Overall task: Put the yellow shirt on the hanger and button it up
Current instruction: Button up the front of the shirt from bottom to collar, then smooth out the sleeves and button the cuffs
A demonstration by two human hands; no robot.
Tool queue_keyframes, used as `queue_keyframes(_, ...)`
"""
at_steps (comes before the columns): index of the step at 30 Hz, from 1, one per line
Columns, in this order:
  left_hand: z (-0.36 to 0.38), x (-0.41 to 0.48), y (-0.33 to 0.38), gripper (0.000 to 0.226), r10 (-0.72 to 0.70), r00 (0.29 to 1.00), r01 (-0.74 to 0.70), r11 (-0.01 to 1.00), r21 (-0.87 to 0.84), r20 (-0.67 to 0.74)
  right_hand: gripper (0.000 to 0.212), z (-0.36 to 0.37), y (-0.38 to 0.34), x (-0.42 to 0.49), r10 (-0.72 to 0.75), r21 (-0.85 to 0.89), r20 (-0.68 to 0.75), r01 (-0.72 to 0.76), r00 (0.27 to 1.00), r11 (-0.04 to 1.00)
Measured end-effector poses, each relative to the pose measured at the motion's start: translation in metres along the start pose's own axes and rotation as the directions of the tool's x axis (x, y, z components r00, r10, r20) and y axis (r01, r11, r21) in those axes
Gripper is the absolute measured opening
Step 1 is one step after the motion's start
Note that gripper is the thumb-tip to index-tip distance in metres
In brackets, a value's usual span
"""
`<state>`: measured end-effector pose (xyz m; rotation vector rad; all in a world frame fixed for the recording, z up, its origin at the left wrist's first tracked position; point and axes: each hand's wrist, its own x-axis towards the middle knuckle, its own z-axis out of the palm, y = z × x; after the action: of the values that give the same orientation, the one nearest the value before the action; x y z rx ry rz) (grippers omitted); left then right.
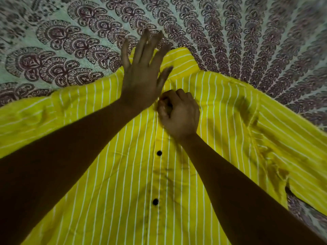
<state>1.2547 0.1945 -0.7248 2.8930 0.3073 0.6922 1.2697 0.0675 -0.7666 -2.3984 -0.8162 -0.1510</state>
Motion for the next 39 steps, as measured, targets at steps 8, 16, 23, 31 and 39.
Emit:
queue_keyframes(8,-0.03,-0.134,-0.019,0.026,0.129,0.978,-0.128,0.992,-0.017,0.164,0.026,-0.026,0.018,-0.048,-0.225,-0.191,0.027,0.226,0.974,0.955)
queue_keyframes(16,-0.034,-0.134,-0.011,0.051,-0.033,0.927,0.038,0.999,-0.006,0.374,0.045,-0.037,0.001,-0.059,-0.018,-0.203,0.264,0.074,0.964,0.976)
queue_keyframes(23,-0.039,-0.127,-0.013,0.069,-0.161,0.869,0.193,0.981,-0.021,0.469,0.056,-0.047,0.002,-0.051,0.012,-0.232,0.47,0.11,0.883,0.966)
queue_keyframes(31,-0.069,-0.165,0.006,0.066,-0.081,0.938,0.063,0.996,0.066,0.338,0.071,-0.075,-0.004,-0.114,-0.01,-0.256,0.491,0.155,0.871,0.954)
queue_keyframes(39,-0.083,-0.265,0.028,0.098,-0.125,0.801,0.022,0.983,0.18,0.586,0.084,-0.13,0.043,-0.25,0.179,-0.476,0.455,0.069,0.872,0.876)
